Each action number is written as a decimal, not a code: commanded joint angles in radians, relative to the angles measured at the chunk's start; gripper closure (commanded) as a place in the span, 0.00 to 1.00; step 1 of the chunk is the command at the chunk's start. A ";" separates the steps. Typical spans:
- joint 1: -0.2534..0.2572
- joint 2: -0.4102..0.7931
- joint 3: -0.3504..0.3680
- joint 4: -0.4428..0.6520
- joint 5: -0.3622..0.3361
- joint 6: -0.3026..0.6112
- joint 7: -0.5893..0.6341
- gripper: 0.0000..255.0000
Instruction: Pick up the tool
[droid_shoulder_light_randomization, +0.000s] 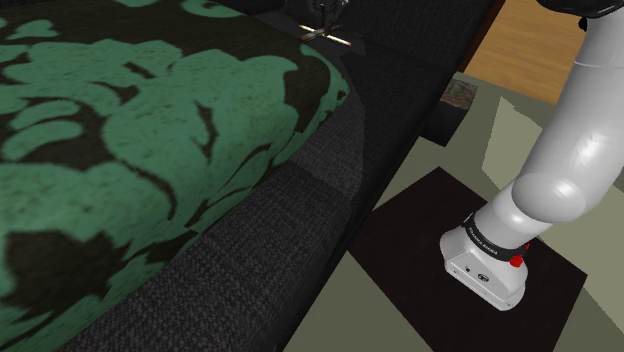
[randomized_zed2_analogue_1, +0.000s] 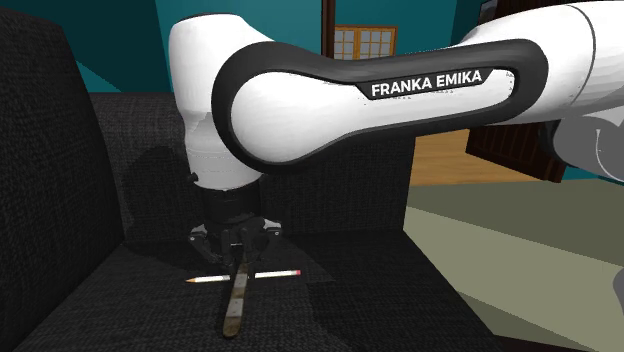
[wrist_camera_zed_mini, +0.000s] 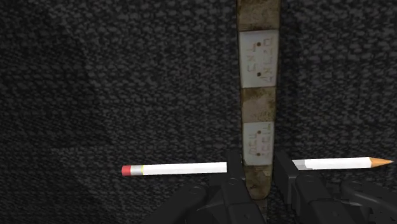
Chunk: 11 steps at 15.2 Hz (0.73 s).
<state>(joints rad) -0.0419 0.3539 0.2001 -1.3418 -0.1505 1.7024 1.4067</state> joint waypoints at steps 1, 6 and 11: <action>0.000 0.000 0.000 -0.001 0.000 0.001 0.000 1.00; 0.000 -0.001 0.000 -0.002 0.000 0.001 0.000 1.00; 0.004 0.011 0.000 0.071 -0.001 -0.060 -0.005 1.00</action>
<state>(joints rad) -0.0402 0.3604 0.1999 -1.2935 -0.1510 1.6604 1.4015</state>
